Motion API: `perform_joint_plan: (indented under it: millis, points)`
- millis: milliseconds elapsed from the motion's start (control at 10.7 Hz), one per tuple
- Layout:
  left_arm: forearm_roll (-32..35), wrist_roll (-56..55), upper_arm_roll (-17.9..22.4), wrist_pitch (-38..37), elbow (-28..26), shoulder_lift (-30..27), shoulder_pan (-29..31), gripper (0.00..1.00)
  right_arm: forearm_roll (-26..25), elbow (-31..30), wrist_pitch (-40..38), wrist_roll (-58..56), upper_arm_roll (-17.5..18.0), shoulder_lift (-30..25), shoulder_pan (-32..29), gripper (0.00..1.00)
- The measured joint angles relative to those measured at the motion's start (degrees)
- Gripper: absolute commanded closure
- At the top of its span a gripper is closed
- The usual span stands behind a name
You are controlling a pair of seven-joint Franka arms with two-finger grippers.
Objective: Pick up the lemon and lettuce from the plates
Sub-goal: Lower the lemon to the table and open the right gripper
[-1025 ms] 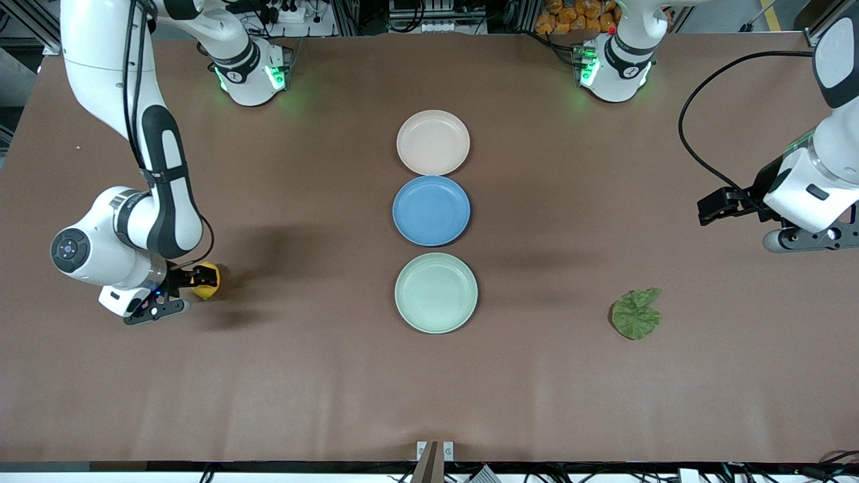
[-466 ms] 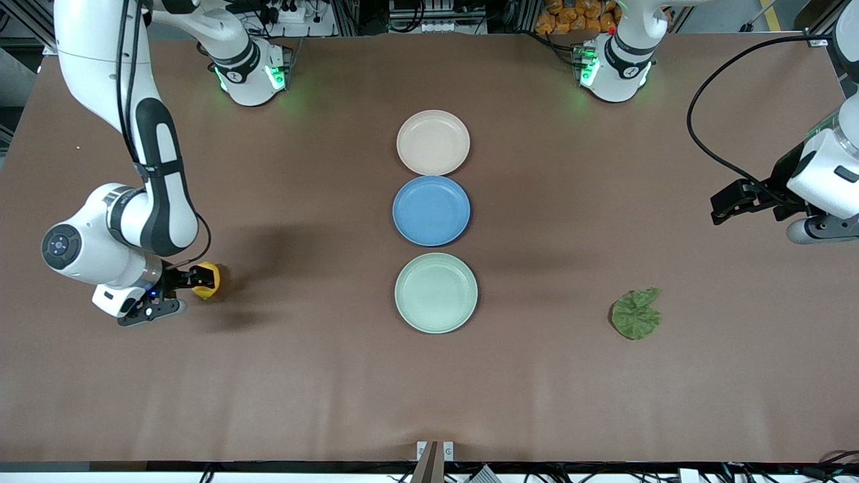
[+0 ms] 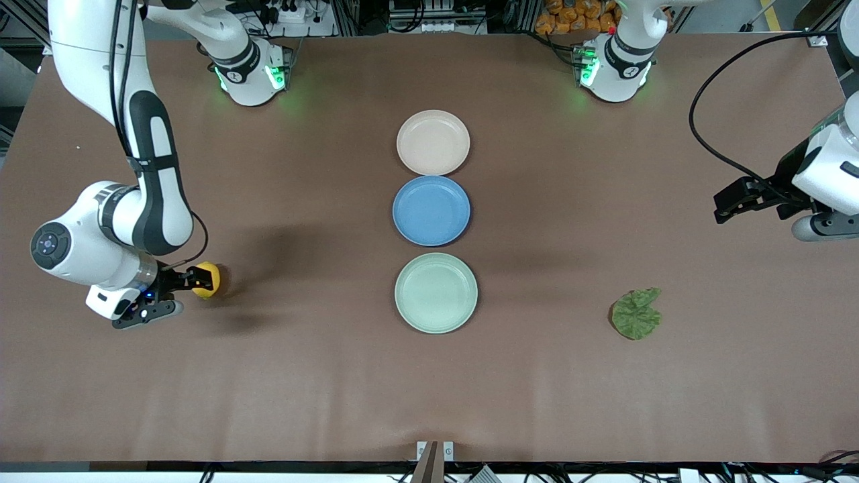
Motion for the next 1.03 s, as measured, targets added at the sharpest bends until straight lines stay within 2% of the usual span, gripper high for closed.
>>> perform_joint_plan:
  millis: [1025]
  points:
    - [0.00, 0.00, 0.16, -0.12, -0.01, -0.22, 0.41, 0.00, 0.00, 2.14, -2.07, -1.83, -0.16, -0.34, -0.22, 0.00]
